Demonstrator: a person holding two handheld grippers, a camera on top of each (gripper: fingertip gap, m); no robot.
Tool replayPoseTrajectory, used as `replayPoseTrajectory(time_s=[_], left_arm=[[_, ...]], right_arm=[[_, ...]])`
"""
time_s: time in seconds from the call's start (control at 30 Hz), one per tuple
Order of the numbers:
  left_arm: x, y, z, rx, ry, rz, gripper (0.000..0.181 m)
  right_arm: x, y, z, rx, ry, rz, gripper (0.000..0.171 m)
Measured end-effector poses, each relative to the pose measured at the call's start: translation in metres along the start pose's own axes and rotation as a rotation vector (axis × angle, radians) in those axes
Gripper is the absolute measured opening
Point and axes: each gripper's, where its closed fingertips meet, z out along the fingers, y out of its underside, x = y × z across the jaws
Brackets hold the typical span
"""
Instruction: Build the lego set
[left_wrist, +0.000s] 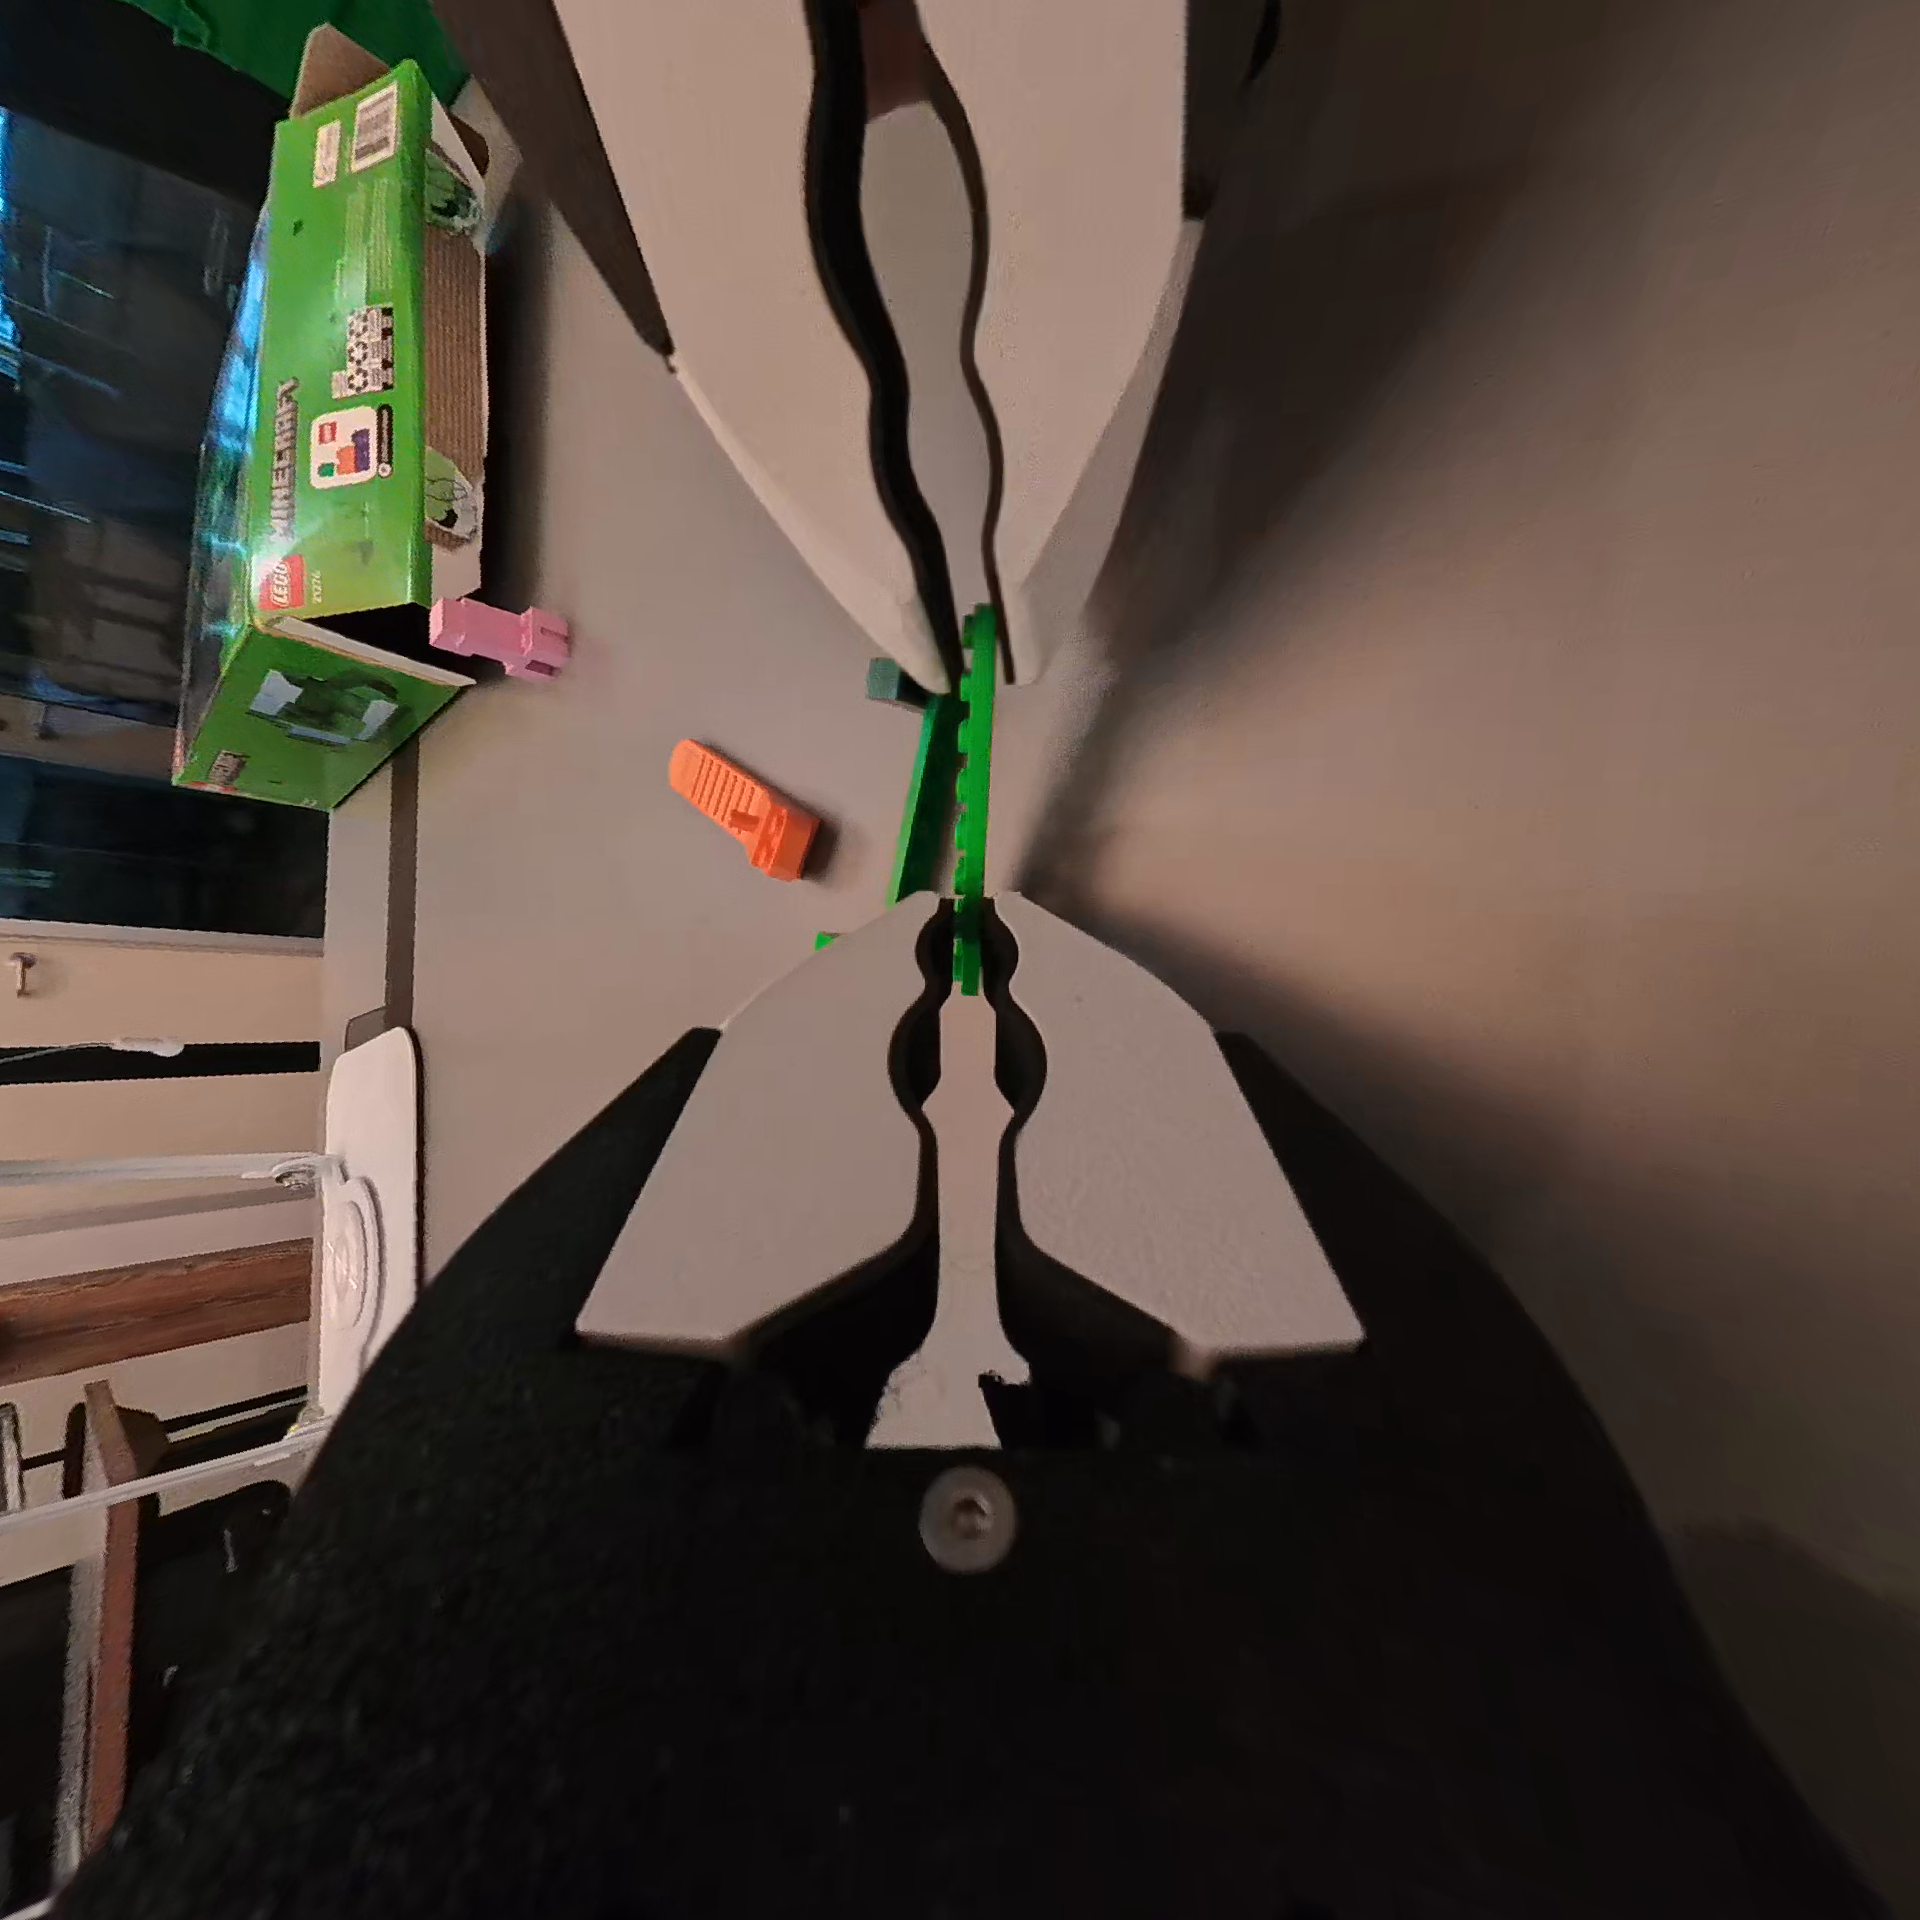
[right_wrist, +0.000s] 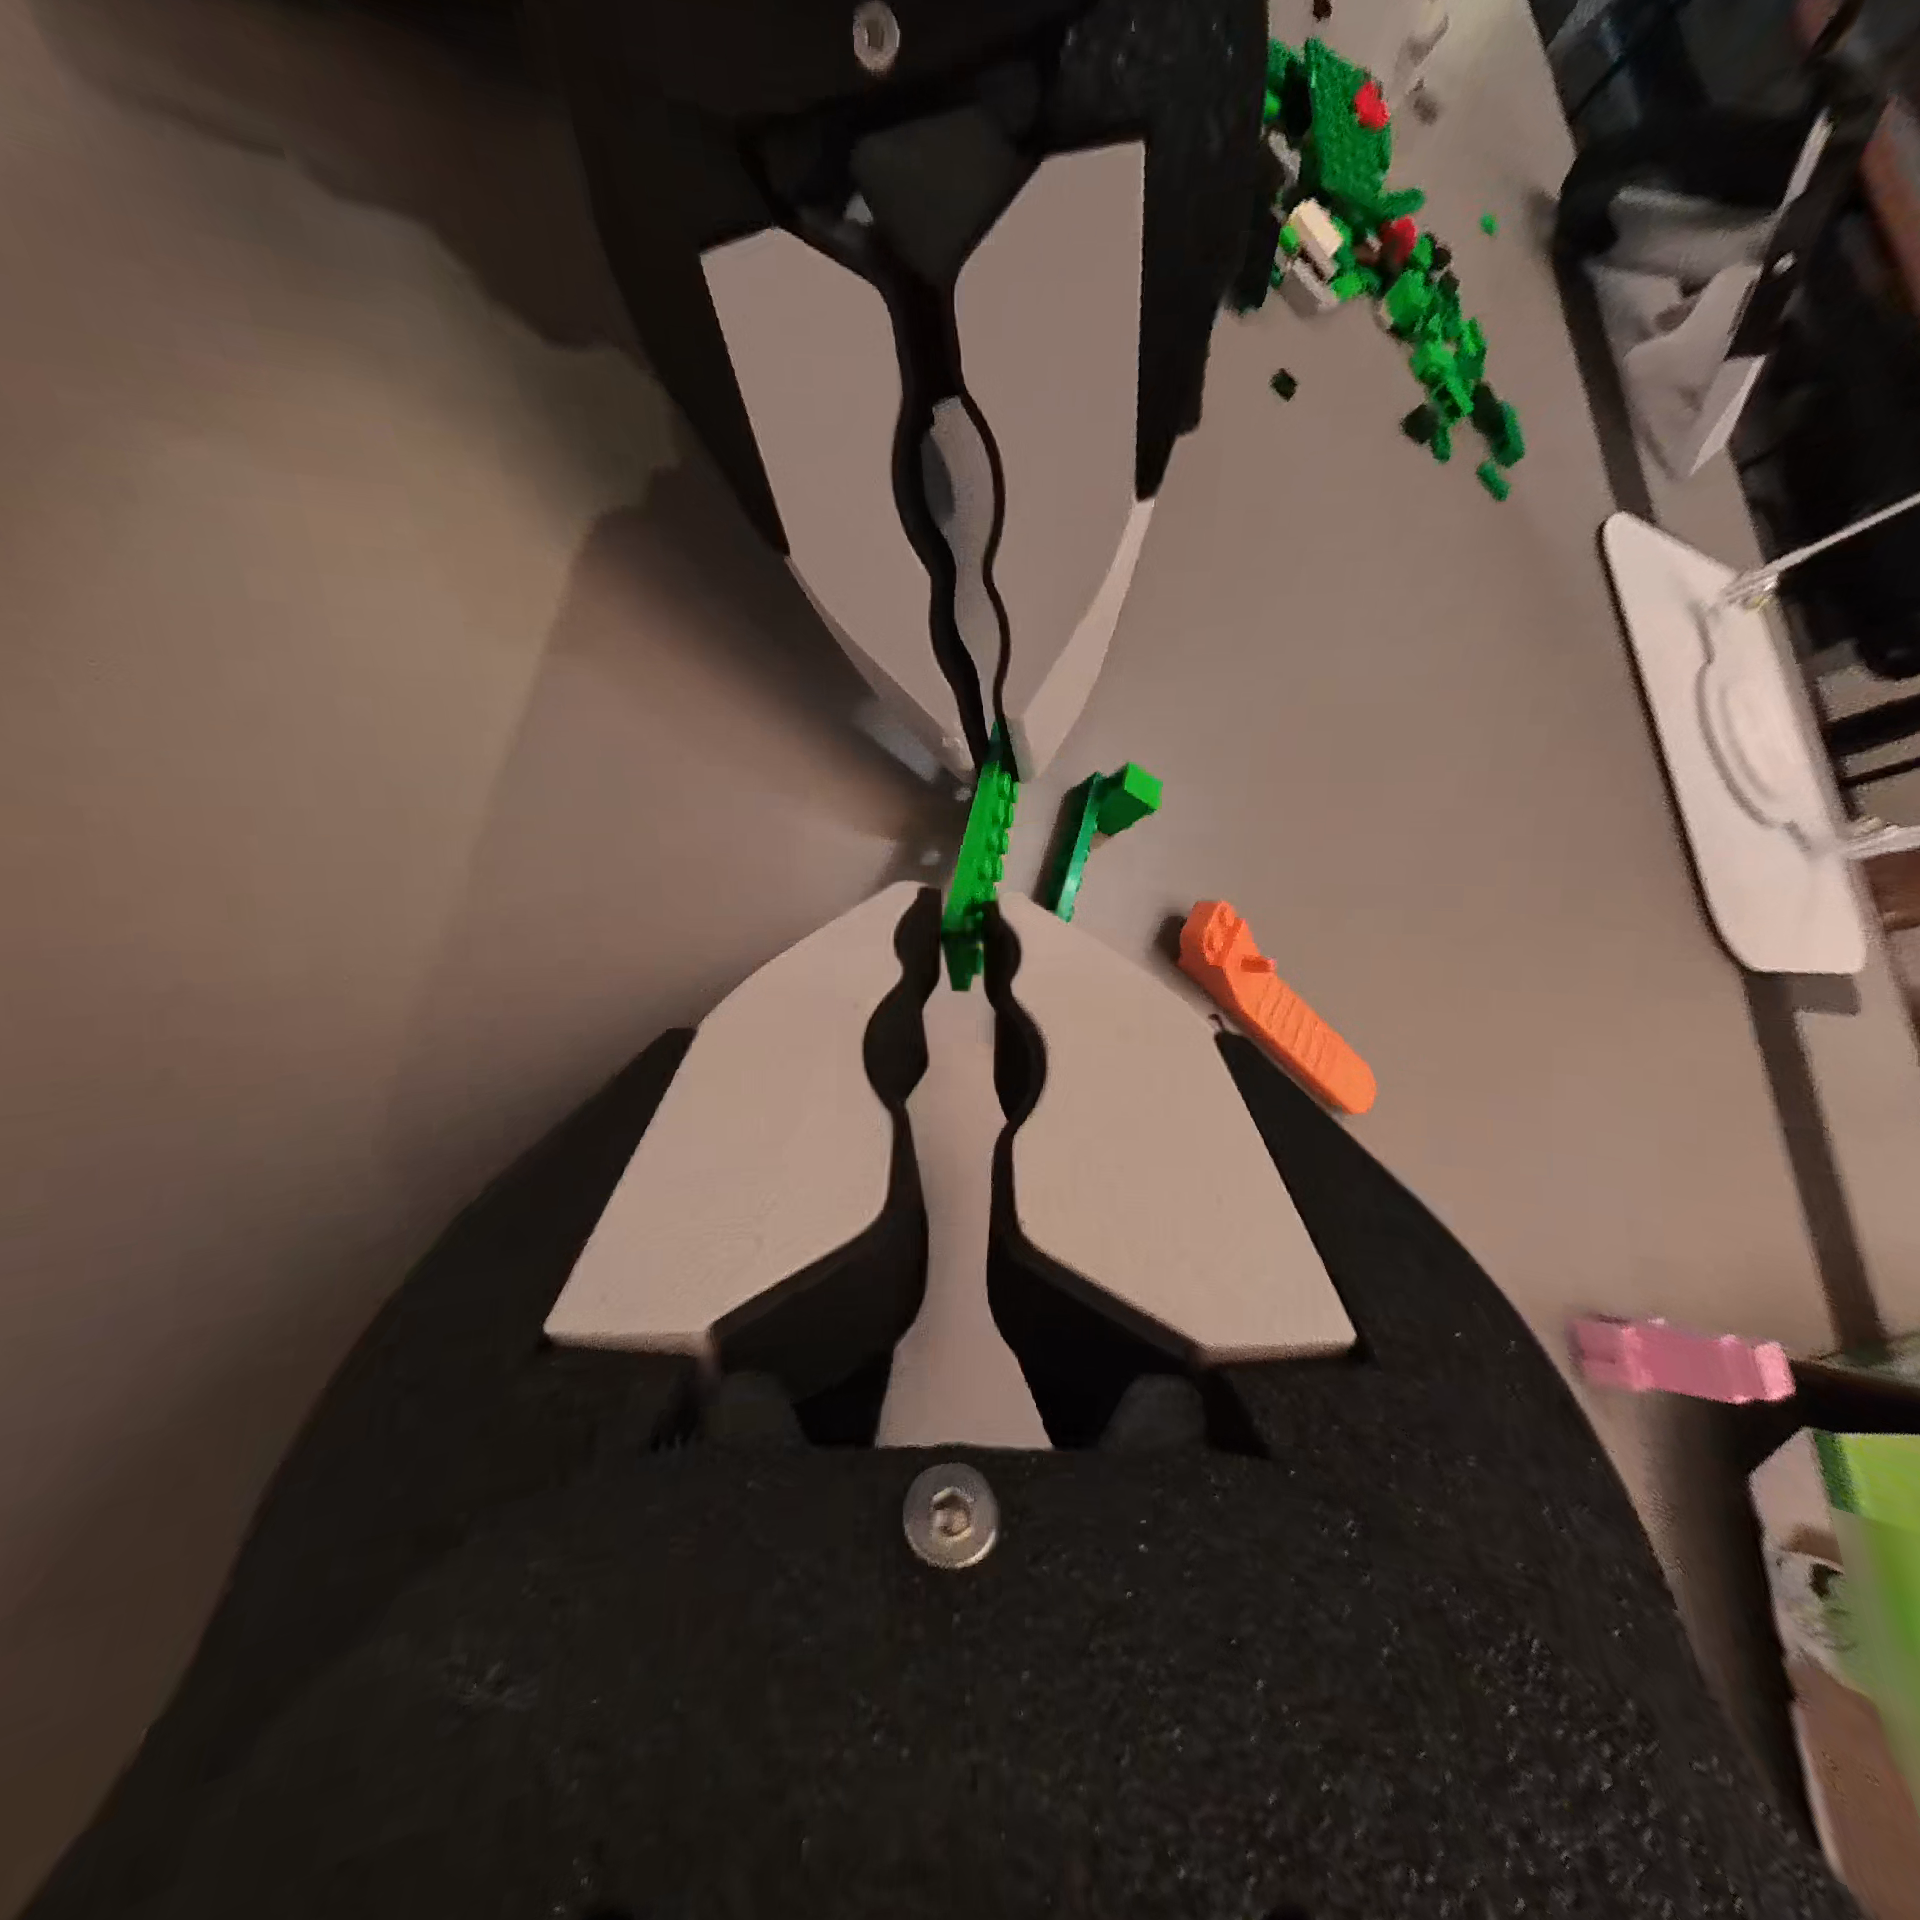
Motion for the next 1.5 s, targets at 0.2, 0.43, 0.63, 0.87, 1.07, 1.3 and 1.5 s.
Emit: replayPoseTrajectory(time_s=[0.2,0.43,0.63,0.87,1.07,1.3,1.5], left_arm=[[-0.011,0.000,0.003,0.013,-0.133,0.069,0.019],[-0.009,-0.011,0.001,0.049,-0.160,0.143,0.016],[-0.010,-0.011,0.000,0.036,-0.179,0.175,0.004],[-0.019,-0.021,-0.011,0.134,-0.232,0.159,0.004],[-0.013,-0.026,-0.012,0.201,-0.170,0.083,0.004],[-0.024,-0.013,-0.023,0.206,-0.129,-0.084,0.037],[-0.036,0.005,-0.028,0.152,-0.184,-0.102,0.026]], right_arm=[[0.009,0.002,-0.001,-0.017,0.061,-0.003,0.005],[0.007,0.002,0.001,-0.035,0.081,-0.046,0.005],[0.005,0.000,-0.001,-0.002,0.043,-0.002,0.010],[0.013,-0.012,-0.010,0.099,0.069,-0.006,0.025],[0.014,-0.010,-0.008,0.035,0.186,-0.222,0.005],[0.007,-0.009,-0.007,-0.042,0.220,-0.398,0.007],[0.003,0.002,-0.001,-0.208,0.242,-0.528,0.005]])
